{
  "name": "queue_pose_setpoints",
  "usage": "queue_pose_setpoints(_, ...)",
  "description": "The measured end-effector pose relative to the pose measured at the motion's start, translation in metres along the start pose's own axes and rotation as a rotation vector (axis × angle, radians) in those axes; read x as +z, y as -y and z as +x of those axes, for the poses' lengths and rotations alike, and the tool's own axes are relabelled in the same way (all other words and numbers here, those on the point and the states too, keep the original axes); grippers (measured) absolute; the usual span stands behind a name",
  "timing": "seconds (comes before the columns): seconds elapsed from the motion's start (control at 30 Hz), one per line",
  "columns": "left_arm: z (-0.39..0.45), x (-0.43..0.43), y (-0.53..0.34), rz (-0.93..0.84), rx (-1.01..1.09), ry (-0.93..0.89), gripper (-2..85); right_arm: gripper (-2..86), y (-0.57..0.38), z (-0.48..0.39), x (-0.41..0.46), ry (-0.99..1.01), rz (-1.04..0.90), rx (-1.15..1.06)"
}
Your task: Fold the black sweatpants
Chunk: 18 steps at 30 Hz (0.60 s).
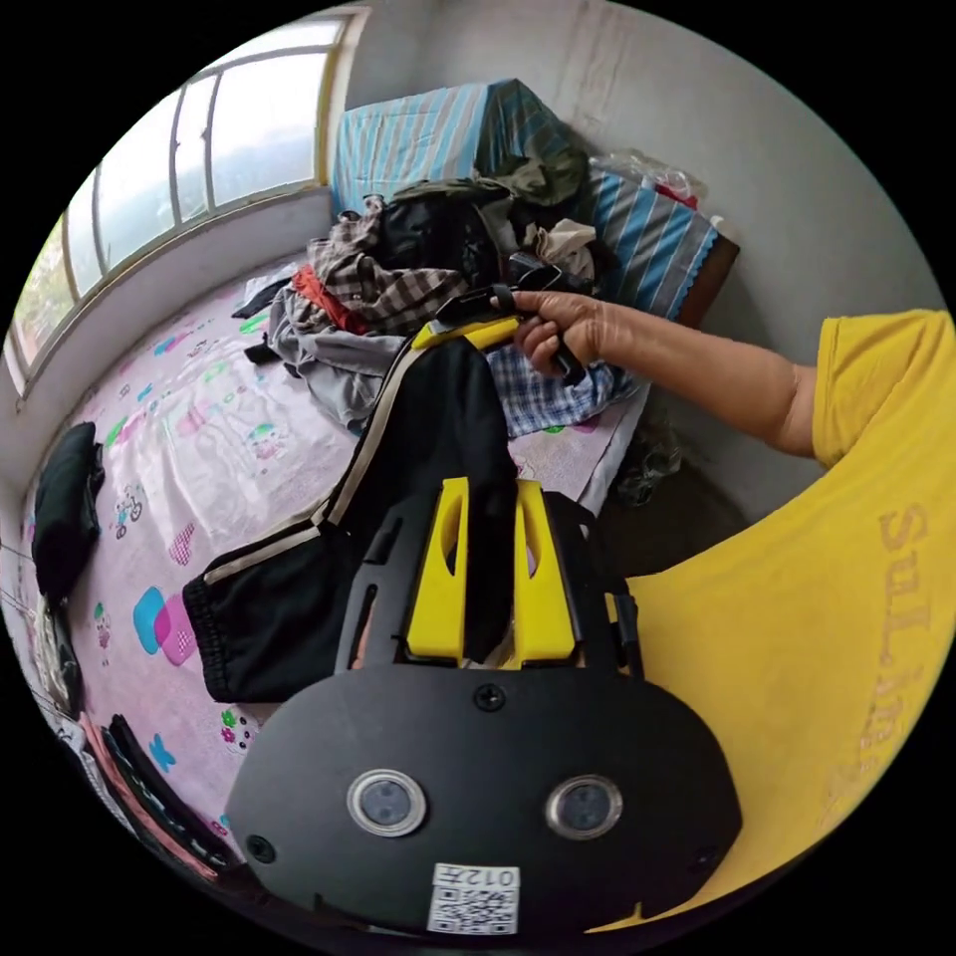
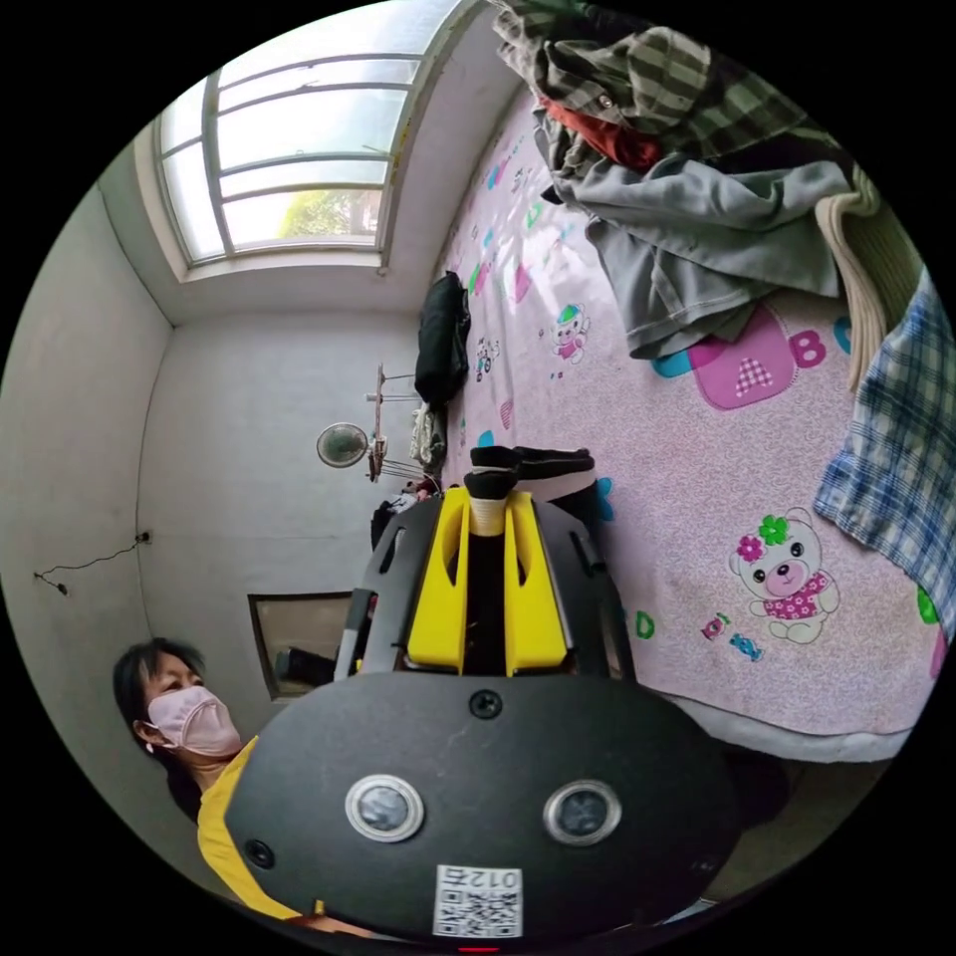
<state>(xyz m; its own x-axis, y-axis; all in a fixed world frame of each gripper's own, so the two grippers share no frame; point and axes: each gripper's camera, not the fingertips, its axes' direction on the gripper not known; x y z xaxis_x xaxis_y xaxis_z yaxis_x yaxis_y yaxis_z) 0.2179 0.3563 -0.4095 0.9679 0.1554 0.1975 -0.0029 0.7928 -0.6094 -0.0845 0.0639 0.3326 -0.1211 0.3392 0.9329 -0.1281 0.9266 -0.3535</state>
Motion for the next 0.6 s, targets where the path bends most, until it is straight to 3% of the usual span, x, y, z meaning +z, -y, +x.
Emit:
queue_pose_setpoints(0.27,-0.213,-0.048,-0.129,0.159,-0.326,-0.187,3.6,1.3,0.029,-0.053,0.157,0.017,-0.034,0.003)
queue_pose_setpoints(0.6,-0.479,0.024,-0.339,0.209,-0.882,-0.357,3.6,4.3,0.084,-0.026,0.432,-0.287,-0.170,0.093)
